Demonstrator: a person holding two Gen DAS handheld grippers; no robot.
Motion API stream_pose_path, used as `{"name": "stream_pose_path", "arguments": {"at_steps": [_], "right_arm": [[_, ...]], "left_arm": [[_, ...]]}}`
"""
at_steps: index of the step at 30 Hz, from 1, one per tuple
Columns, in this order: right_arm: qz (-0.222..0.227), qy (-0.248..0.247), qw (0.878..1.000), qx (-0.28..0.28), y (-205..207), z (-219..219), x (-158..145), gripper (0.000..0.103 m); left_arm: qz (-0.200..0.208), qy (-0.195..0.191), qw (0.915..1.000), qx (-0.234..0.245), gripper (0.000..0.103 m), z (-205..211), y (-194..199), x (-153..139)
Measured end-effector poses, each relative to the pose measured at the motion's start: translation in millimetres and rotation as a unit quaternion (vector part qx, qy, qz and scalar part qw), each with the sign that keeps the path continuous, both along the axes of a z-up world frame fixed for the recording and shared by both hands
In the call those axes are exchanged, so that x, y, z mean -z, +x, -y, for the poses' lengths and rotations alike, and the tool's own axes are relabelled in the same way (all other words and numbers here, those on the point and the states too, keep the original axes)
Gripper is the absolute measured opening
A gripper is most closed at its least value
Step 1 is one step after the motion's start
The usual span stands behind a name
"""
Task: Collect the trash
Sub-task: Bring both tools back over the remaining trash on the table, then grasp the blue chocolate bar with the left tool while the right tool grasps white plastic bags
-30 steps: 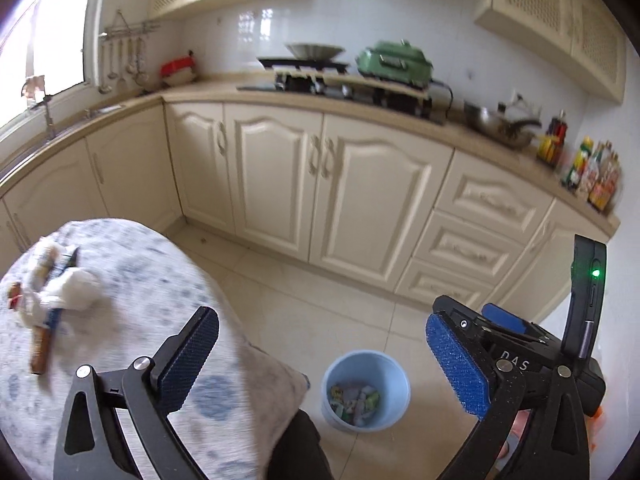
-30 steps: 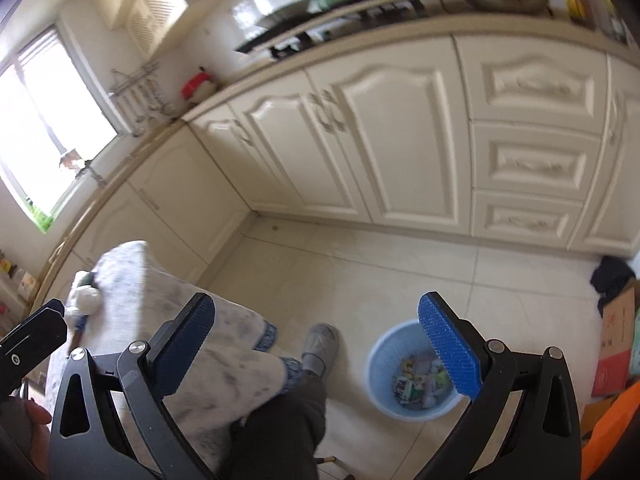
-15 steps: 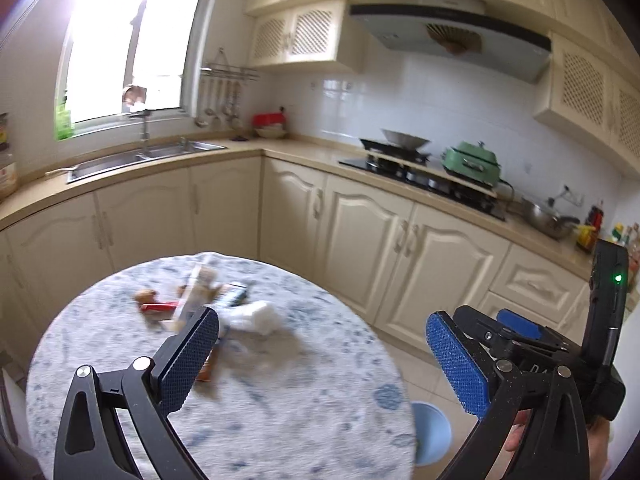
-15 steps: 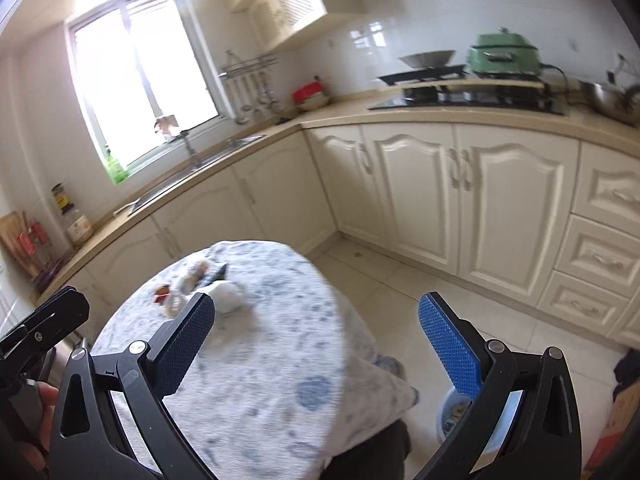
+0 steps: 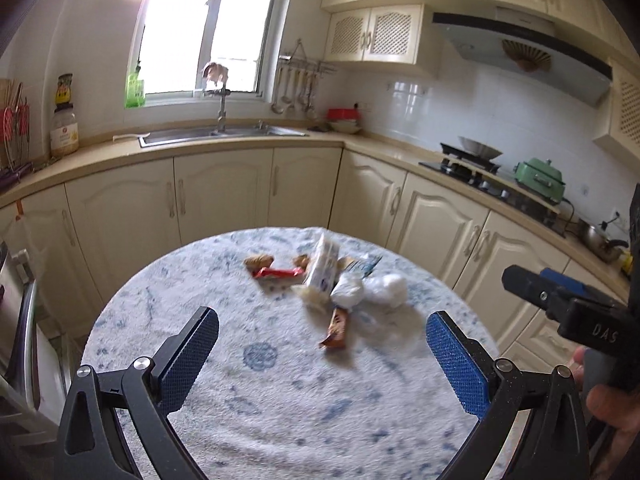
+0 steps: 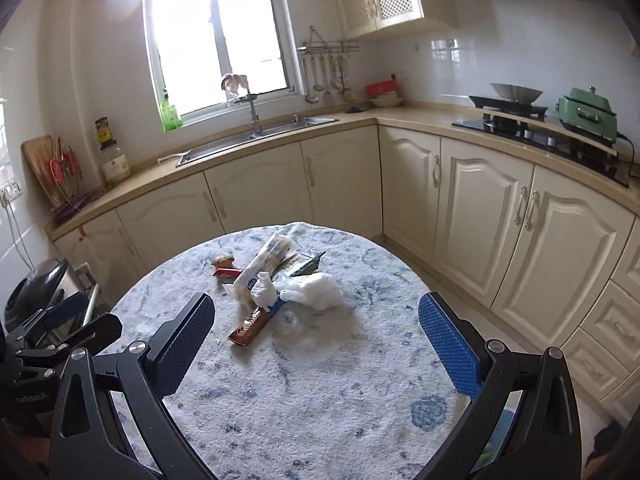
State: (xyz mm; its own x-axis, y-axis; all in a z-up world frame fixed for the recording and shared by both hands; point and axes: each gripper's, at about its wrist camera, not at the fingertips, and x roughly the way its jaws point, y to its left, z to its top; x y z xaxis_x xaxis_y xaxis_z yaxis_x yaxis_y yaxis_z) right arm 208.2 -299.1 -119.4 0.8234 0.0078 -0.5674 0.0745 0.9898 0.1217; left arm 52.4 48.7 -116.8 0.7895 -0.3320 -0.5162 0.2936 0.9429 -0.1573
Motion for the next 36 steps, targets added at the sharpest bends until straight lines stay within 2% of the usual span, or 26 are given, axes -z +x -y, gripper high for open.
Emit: {"name": "stream_pose_path", "arguments": {"at_steps": [9, 19, 23, 24, 25, 26, 27, 28, 29, 30, 31, 32, 35, 36], "right_arm": [[-0.07, -0.013, 0.997, -0.023, 54.3, -0.5, 52.8, 0.103], [-0.131, -0.01, 0.99, -0.048, 128.7, 10.4, 108.4, 0.103], [-0.151, -0.008, 0.987, -0.062, 153.7, 12.8, 123.7, 0.102], [-0.155, -0.009, 0.986, -0.066, 160.0, 12.0, 125.8, 0.099], [-0.16, -0.008, 0.984, -0.075, 166.3, 9.9, 128.2, 0.096], [-0.163, -0.005, 0.983, -0.083, 170.0, 8.1, 130.2, 0.088], [-0.166, -0.001, 0.982, -0.091, 172.7, 6.4, 132.4, 0.074], [-0.168, 0.001, 0.981, -0.097, 174.9, 4.5, 134.8, 0.065], [-0.169, 0.001, 0.98, -0.1, 174.3, 2.7, 136.6, 0.051], [-0.167, -0.002, 0.981, -0.101, 172.4, 1.3, 136.8, 0.044], [-0.164, 0.001, 0.981, -0.101, 168.6, 0.1, 136.1, 0.042], [-0.161, 0.007, 0.982, -0.101, 164.5, 1.1, 134.9, 0.042], [-0.149, 0.016, 0.985, -0.09, 148.8, 5.8, 128.0, 0.042], [-0.145, 0.023, 0.985, -0.088, 143.2, 8.1, 125.1, 0.042]], "left_arm": [[-0.05, 0.039, 0.9979, 0.012, 0.102, 30.2, 42.4, 27.1], [-0.115, 0.075, 0.9903, 0.024, 0.102, 86.0, 146.1, 41.6], [-0.137, 0.087, 0.986, 0.038, 0.098, 105.8, 177.8, 56.5], [-0.143, 0.09, 0.9848, 0.04, 0.096, 111.3, 184.3, 59.2], [-0.148, 0.093, 0.9836, 0.044, 0.092, 116.6, 191.8, 61.2], [-0.155, 0.095, 0.9821, 0.047, 0.085, 121.0, 199.9, 64.4], [-0.165, 0.094, 0.9806, 0.049, 0.079, 125.2, 209.5, 68.7], [-0.175, 0.091, 0.9791, 0.05, 0.071, 128.2, 218.0, 71.6], [-0.161, 0.095, 0.9813, 0.046, 0.066, 130.7, 221.8, 70.0], [-0.163, 0.092, 0.9811, 0.051, 0.06, 132.7, 227.1, 70.3], [-0.157, 0.094, 0.9818, 0.051, 0.052, 134.4, 231.9, 71.2], [-0.156, 0.088, 0.9822, 0.054, 0.037, 134.0, 235.0, 71.2], [-0.164, 0.071, 0.9819, 0.063, 0.019, 128.5, 239.8, 75.1], [-0.165, 0.066, 0.9818, 0.066, 0.017, 125.6, 240.0, 76.3]]}}
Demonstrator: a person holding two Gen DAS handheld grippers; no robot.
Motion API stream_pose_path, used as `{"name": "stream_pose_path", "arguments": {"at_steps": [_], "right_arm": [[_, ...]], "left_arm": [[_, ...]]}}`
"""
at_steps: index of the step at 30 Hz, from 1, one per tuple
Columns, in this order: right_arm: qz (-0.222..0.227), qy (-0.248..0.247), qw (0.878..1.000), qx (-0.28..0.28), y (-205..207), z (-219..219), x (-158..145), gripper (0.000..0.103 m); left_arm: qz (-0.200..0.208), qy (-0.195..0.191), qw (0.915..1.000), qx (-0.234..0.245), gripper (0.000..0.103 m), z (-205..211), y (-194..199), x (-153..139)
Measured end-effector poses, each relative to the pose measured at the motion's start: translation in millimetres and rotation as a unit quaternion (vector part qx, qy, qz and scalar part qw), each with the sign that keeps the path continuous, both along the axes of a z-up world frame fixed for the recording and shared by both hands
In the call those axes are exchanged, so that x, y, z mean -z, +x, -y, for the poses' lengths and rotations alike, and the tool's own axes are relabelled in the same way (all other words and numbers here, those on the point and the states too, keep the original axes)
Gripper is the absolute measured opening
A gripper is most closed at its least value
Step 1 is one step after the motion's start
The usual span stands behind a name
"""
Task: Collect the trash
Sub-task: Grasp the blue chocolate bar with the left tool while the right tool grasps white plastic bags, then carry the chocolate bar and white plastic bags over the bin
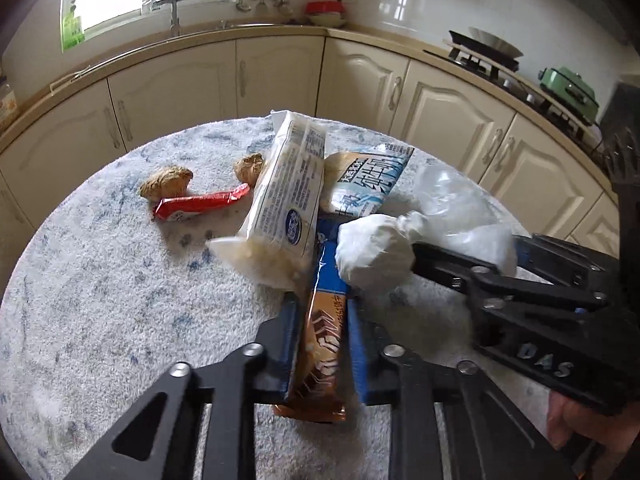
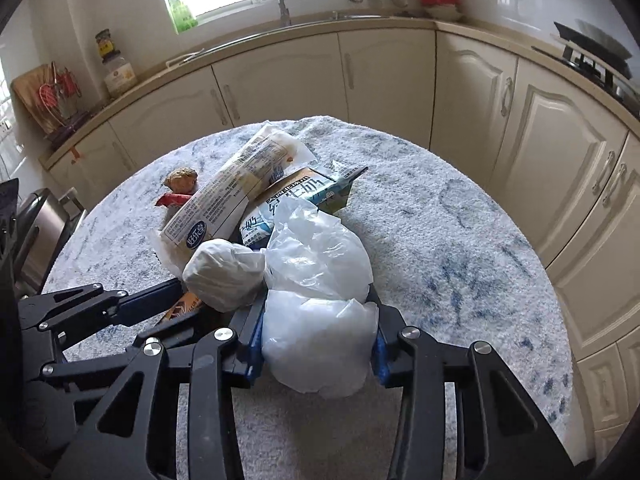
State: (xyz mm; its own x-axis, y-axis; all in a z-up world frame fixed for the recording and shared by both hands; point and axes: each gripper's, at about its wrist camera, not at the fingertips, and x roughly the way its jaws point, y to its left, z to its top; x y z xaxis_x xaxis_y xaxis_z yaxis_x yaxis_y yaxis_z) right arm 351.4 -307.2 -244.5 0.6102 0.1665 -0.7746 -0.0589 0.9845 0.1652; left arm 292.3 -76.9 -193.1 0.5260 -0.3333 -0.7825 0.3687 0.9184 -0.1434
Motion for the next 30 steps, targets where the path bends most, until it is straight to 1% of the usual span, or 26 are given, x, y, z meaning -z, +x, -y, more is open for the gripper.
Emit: {"name": "stream_pose_path", "arguments": {"at_steps": [2, 4, 9, 16, 23, 25, 27, 30], "right_arm": [[0.007, 0.009, 1.0, 0.005, -13.8, 2.5, -6.3, 0.042], [0.014, 0.015, 1.0, 0.009, -27.4, 3.6, -12.2, 0.042], [0.028, 0.026, 0.999, 0.019, -59.3, 4.5, -24.3, 0.042], [0.044, 0.035, 0.998, 0.02, -98.9, -2.8, -39.4, 0.042], [0.056, 0.049, 0.997, 0.022, -128.2, -9.0, -48.4, 0.042], [0.059, 0.049, 0.997, 0.024, -134.0, -8.0, -50.6, 0.042], [0.062, 0.05, 0.997, 0.025, -137.7, -5.8, -52.5, 0.042], [0.066, 0.051, 0.996, 0.031, -142.2, 0.2, -56.3, 0.042]], "left_arm": [[-0.006, -0.011, 0.9999, 0.002, 0.015, -5.9, -2.2, 0.6], [-0.008, -0.023, 0.9997, 0.004, 0.015, -13.6, -9.2, 0.4], [0.006, -0.038, 0.9992, -0.009, 0.015, -34.3, -25.9, -5.1], [0.039, -0.057, 0.9971, -0.03, 0.015, -65.2, -54.9, -23.6], [0.067, -0.073, 0.9943, -0.04, 0.015, -90.6, -98.3, -35.5], [0.077, -0.072, 0.9936, -0.039, 0.015, -93.1, -108.6, -40.1], [0.086, -0.074, 0.9929, -0.035, 0.015, -91.3, -131.0, -46.7], [0.099, -0.081, 0.9915, -0.025, 0.015, -89.6, -142.1, -55.3]]}}
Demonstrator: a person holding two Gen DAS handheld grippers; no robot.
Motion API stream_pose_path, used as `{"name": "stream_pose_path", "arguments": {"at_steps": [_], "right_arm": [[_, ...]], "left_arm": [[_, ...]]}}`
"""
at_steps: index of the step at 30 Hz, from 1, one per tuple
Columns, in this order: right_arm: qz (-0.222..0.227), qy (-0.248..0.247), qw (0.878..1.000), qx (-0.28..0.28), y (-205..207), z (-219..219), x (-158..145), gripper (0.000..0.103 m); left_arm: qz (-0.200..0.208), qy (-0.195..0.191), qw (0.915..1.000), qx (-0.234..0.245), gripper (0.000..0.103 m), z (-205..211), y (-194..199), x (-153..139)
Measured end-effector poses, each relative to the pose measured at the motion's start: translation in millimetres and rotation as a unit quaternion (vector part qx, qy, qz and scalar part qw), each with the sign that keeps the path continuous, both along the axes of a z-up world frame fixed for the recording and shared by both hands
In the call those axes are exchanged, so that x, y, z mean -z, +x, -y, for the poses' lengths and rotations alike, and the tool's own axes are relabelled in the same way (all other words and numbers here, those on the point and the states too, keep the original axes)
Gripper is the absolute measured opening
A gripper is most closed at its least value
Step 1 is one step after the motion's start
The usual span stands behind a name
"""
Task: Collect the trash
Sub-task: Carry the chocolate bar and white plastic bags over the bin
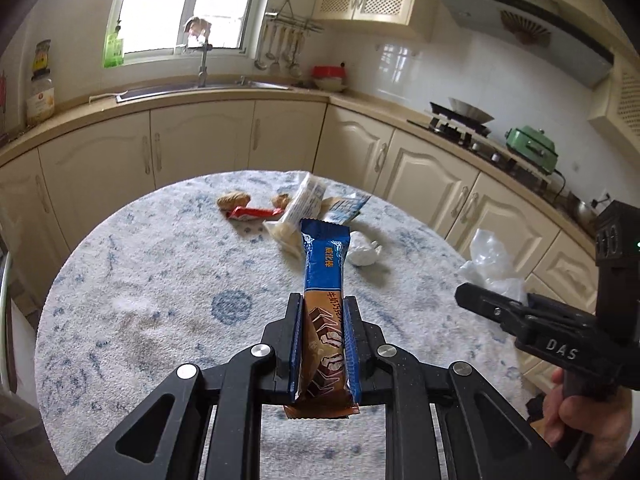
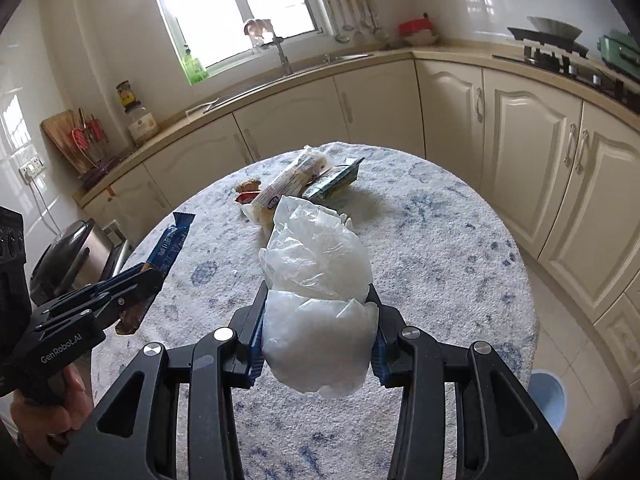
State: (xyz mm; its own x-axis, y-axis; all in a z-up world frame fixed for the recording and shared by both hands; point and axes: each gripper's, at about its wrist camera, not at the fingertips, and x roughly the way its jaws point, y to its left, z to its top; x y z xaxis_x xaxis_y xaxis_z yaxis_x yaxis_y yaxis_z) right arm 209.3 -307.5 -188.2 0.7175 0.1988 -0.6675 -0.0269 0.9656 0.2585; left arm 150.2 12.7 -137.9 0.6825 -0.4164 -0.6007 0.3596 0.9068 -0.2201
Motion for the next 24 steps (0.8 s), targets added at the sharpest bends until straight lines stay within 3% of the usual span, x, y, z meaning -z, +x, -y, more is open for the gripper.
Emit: {"name": "stream_pose_path", "arguments": {"at_steps": [13, 24], "right_arm": [[0.021, -0.002, 0.999, 0.047, -26.4, 50.3, -13.9, 0.042], [0.035, -0.004, 0.993, 0.116, -65.7, 119.2, -22.5, 0.042]], "left_arm": [[0.045, -0.002, 0.9976, 0.052, 0.015, 29.6, -25.7, -31.1], [0.063, 0.001, 0.991, 0.118, 0.015, 103.4, -32.0, -45.8]]}}
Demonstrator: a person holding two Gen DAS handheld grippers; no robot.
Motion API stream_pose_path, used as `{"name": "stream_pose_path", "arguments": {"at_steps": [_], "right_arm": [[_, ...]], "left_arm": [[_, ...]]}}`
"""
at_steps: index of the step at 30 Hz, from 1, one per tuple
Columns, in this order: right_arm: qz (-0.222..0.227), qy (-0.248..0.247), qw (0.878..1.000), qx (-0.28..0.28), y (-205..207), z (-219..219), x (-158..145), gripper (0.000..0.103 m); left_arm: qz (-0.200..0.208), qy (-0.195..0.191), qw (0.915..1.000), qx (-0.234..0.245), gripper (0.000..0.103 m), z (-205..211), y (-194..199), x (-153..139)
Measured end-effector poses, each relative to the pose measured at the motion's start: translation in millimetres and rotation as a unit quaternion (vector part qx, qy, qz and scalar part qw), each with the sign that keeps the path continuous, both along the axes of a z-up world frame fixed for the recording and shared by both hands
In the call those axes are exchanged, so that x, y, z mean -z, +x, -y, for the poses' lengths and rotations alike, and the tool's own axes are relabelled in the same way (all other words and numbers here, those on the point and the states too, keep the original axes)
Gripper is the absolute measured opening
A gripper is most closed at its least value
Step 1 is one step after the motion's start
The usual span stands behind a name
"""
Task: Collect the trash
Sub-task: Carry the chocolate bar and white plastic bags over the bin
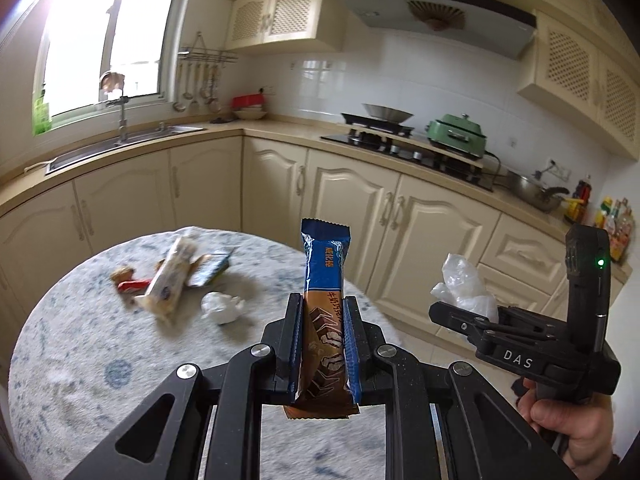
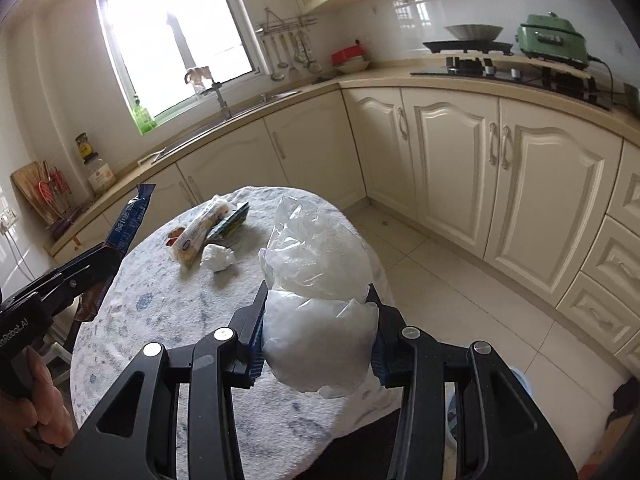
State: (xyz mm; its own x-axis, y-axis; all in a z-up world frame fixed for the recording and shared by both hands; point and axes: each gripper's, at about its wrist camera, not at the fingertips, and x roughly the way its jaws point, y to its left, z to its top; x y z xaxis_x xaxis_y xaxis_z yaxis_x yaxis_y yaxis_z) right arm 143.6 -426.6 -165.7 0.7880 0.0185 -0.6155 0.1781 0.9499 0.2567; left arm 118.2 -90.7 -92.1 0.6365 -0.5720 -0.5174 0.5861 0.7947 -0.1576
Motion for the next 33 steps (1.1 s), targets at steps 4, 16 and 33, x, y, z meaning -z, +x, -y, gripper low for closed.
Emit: {"name": "stream_pose_path", "arguments": {"at_steps": [4, 16, 33], "right_arm": [[-0.001, 0.001, 0.999, 0.035, -19.0, 33.6, 1.8, 0.042], [-0.024, 0.013, 0.99, 0.14, -76.8, 134.4, 27.2, 0.042], [-0.117, 0.093, 0.965, 0.217, -102.5, 239.7, 154.0, 0.042]], "left_arm": [[-0.003, 0.003, 0.9995, 0.03, 0.015, 37.7, -1.4, -0.3], [-0.049, 0.018, 0.9916, 0.118, 0.015, 175.2, 7.8, 23.6], [-0.211, 0.086, 0.9599, 0.163, 0.015, 364.4, 78.9, 142.3]]}}
